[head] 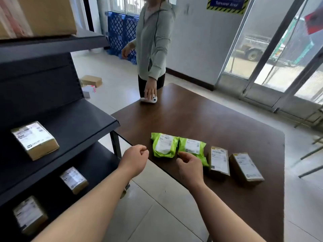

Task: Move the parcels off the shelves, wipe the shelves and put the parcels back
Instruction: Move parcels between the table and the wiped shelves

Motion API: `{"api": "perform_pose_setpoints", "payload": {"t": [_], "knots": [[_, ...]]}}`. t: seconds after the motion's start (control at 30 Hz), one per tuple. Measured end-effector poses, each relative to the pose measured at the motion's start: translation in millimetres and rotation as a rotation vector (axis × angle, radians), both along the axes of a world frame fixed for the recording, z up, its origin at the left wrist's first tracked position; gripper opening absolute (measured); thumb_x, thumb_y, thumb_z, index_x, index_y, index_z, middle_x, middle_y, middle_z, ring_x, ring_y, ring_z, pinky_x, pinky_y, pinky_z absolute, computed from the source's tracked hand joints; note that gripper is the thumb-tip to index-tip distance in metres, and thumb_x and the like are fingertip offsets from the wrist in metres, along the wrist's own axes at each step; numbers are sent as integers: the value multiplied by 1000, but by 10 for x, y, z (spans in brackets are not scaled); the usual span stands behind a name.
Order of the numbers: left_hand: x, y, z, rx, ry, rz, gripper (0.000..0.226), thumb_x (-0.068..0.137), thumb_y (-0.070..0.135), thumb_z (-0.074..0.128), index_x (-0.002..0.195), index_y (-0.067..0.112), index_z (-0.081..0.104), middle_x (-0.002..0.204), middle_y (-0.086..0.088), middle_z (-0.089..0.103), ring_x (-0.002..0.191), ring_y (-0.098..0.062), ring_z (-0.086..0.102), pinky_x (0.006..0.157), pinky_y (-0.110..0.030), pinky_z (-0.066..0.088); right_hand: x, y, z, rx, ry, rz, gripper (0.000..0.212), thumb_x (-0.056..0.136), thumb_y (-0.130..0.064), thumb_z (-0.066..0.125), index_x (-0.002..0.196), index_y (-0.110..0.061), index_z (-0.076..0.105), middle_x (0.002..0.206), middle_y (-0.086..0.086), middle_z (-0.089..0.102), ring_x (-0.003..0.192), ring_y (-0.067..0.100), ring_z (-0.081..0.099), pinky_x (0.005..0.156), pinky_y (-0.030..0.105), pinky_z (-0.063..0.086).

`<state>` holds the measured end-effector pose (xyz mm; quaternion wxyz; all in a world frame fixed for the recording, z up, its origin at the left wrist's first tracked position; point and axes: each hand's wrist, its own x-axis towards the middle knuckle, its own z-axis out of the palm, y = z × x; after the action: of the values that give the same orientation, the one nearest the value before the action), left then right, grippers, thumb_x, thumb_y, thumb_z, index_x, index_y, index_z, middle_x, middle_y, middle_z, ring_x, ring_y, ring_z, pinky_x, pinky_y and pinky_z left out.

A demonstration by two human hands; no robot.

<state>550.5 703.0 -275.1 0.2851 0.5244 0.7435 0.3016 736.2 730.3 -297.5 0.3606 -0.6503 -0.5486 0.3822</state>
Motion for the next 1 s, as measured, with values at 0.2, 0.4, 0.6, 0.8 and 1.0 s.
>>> {"api": "perform_pose_setpoints", "payload": {"t": [0.2,0.4,0.6,0.8,1.0], "knots": [[118,242,-153,-95,-6,51,40,97,27,48,132,9,54,131,-7,58,121,-23,52,99,-30,41,240,217,-195,-112,-27,6,38,84,-10,62,122,-11,65,118,3,67,108,13,61,98,32,49],[71,700,-528,-229,-4,72,31,96,27,50,118,8,62,119,-9,63,111,-26,56,94,-32,45,160,652,-528,-218,2,-55,41,84,-15,65,125,-12,63,119,4,65,107,15,61,96,30,48],[-28,1324,-922,-337,-19,6,30,97,31,48,94,7,65,94,-8,64,92,-28,58,76,-31,44,-96,1145,-884,-348,53,-112,44,83,-13,69,126,-9,60,89,-9,62,86,12,60,84,27,50],[-52,1762,-1196,-439,-84,-15,35,96,28,50,66,10,49,66,-7,52,67,-25,46,55,-31,30,-289,1562,-1134,-470,-47,-71,51,85,-20,70,133,-12,53,109,0,62,97,18,59,87,28,47],[-91,2031,-1366,-505,-20,-121,19,95,25,52,89,10,62,87,-7,59,81,-26,52,68,-31,38,-362,1752,-1293,-564,-138,-83,55,85,-20,68,135,-8,49,126,8,61,104,19,57,91,27,43]]}}
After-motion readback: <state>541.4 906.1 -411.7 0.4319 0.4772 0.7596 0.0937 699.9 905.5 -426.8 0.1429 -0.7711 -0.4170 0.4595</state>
